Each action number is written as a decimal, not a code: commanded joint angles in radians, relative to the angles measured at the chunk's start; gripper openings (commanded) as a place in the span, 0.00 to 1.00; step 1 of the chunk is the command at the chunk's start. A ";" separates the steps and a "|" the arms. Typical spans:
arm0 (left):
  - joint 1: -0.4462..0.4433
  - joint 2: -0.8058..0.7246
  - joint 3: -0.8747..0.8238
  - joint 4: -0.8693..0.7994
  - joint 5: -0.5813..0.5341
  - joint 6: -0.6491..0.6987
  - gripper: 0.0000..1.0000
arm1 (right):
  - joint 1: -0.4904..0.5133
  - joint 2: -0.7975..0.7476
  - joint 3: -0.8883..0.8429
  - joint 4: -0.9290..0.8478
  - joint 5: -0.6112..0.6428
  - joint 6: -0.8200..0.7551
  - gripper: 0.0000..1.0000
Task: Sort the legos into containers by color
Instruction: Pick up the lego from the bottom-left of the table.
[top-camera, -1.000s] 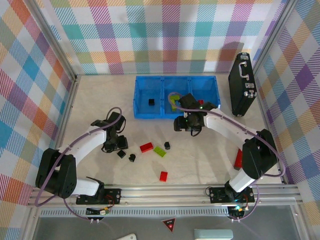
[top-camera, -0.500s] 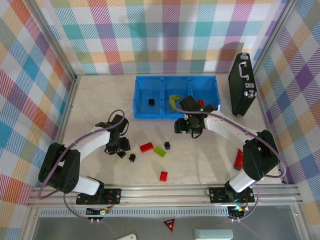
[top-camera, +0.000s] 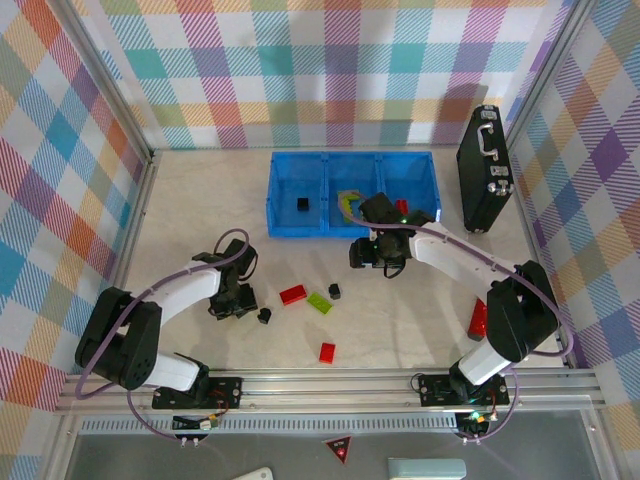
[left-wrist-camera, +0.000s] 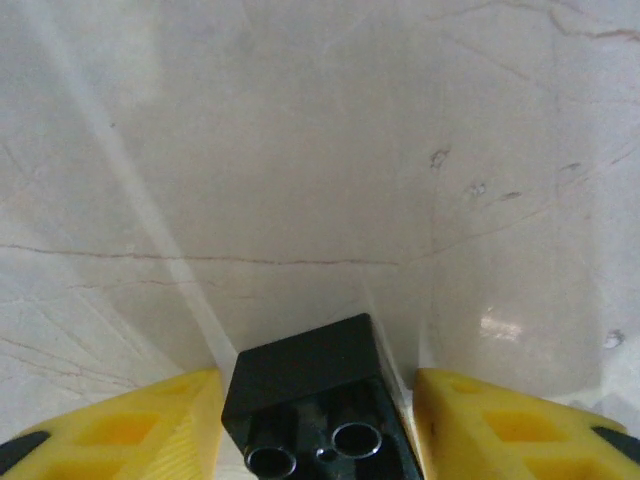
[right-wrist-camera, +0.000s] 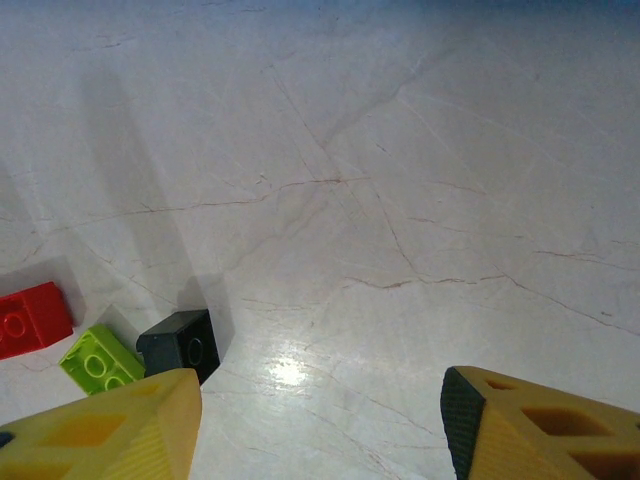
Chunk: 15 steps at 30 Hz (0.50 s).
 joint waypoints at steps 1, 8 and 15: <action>-0.007 -0.029 -0.019 -0.015 -0.007 -0.017 0.48 | 0.009 -0.030 -0.008 -0.002 -0.011 0.006 0.66; -0.007 -0.035 -0.019 -0.005 0.003 -0.013 0.43 | 0.019 -0.030 -0.002 -0.009 -0.005 0.012 0.65; -0.010 -0.039 -0.004 -0.005 0.004 -0.001 0.39 | 0.025 -0.030 -0.004 -0.016 0.002 0.020 0.65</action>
